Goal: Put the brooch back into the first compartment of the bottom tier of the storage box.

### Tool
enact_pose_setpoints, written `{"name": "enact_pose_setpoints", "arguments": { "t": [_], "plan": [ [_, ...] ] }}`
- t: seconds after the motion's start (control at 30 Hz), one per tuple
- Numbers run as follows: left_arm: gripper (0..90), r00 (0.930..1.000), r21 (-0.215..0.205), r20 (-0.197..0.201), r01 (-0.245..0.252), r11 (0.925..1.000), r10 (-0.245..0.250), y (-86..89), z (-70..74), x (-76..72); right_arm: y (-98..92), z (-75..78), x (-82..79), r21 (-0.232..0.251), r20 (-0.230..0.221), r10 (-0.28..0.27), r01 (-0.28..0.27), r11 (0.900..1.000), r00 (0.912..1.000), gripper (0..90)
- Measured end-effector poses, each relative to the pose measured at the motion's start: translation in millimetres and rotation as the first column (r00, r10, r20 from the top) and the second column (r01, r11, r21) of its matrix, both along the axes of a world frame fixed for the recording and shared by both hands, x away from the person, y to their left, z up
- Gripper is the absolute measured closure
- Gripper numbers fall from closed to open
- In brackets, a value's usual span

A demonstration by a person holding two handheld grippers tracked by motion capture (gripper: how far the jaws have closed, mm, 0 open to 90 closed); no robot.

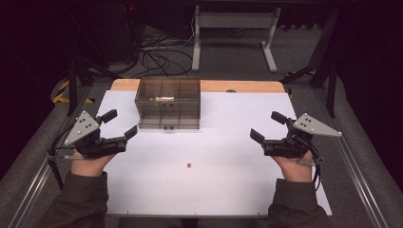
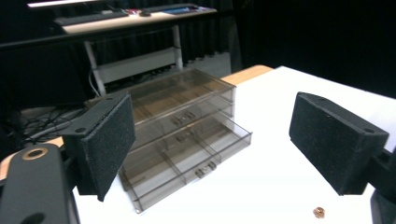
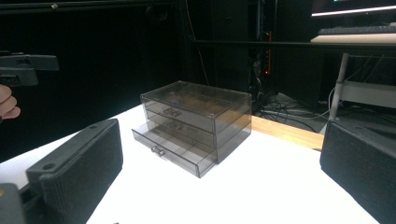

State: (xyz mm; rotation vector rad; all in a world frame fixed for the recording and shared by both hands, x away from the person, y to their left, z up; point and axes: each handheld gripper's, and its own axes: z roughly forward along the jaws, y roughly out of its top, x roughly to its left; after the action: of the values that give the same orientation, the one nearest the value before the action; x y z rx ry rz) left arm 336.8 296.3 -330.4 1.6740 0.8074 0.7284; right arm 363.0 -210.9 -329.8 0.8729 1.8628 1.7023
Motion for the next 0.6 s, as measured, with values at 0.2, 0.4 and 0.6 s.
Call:
{"name": "enact_pose_setpoints", "arguments": {
  "t": [0.2,0.4,0.6],
  "plan": [
    [18.6,0.9991,0.027,-0.022,0.038,0.9989,-0.037,-11.4,-7.1,3.6,-0.9,0.2,0.1,-0.006,-0.001,-0.007,0.007,1.000,1.0000,0.2],
    [20.2,0.9965,0.052,-0.052,0.068,0.9963,-0.065,-22.5,-15.6,7.4,-0.2,0.3,-0.1,-0.008,-0.001,-0.014,0.014,1.000,0.9999,0.1],
    [21.2,0.9937,0.062,-0.074,0.089,0.9941,-0.084,-30.2,-22.2,9.5,0.6,0.0,0.1,-0.013,-0.008,-0.016,0.016,1.000,0.9998,0.1]
  ]
}}
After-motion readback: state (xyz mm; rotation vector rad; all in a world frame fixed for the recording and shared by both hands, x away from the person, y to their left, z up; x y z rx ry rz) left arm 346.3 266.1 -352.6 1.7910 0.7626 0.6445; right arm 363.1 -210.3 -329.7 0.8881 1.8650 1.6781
